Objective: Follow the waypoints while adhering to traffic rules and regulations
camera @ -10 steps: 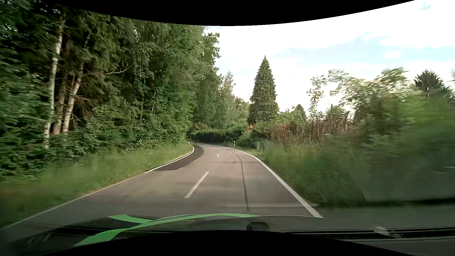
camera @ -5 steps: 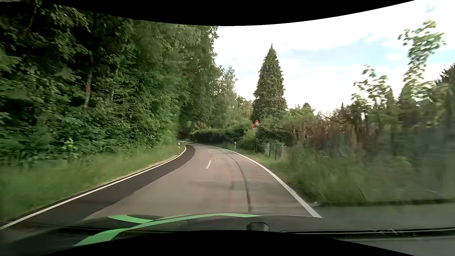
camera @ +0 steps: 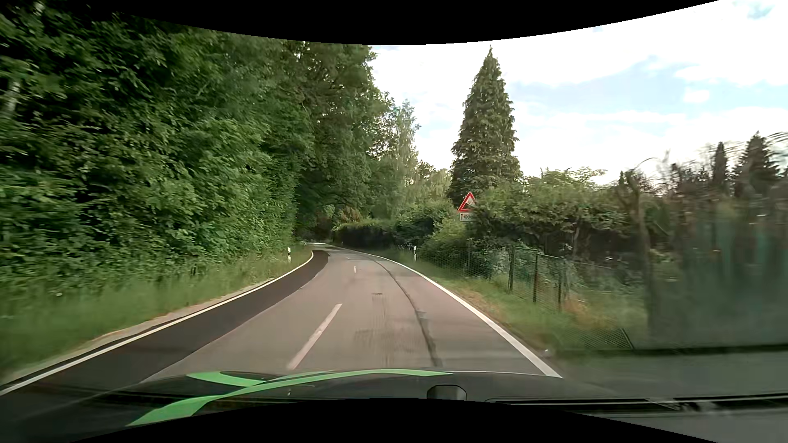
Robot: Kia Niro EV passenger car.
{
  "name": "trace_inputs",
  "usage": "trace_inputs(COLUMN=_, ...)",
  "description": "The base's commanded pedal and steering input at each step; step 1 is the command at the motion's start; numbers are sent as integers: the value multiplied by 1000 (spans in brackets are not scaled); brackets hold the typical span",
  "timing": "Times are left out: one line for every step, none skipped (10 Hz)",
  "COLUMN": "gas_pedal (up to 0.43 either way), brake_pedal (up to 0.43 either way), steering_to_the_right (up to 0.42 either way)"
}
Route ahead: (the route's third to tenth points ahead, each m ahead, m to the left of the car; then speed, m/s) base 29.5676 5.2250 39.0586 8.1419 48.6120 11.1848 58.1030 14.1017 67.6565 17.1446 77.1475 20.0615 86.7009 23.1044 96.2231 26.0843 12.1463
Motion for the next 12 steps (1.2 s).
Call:
trace_inputs(gas_pedal=20, brake_pedal=0, steering_to_the_right=-29)
trace_inputs(gas_pedal=20, brake_pedal=0, steering_to_the_right=-42)
trace_inputs(gas_pedal=20, brake_pedal=0, steering_to_the_right=-52)
trace_inputs(gas_pedal=20, brake_pedal=0, steering_to_the_right=-55)
trace_inputs(gas_pedal=20, brake_pedal=0, steering_to_the_right=-56)
trace_inputs(gas_pedal=8, brake_pedal=0, steering_to_the_right=-56)
trace_inputs(gas_pedal=8, brake_pedal=0, steering_to_the_right=-56)
trace_inputs(gas_pedal=8, brake_pedal=0, steering_to_the_right=-57)
trace_inputs(gas_pedal=8, brake_pedal=0, steering_to_the_right=-57)
trace_inputs(gas_pedal=8, brake_pedal=0, steering_to_the_right=-57)
trace_inputs(gas_pedal=8, brake_pedal=0, steering_to_the_right=-57)
trace_inputs(gas_pedal=20, brake_pedal=0, steering_to_the_right=-54)
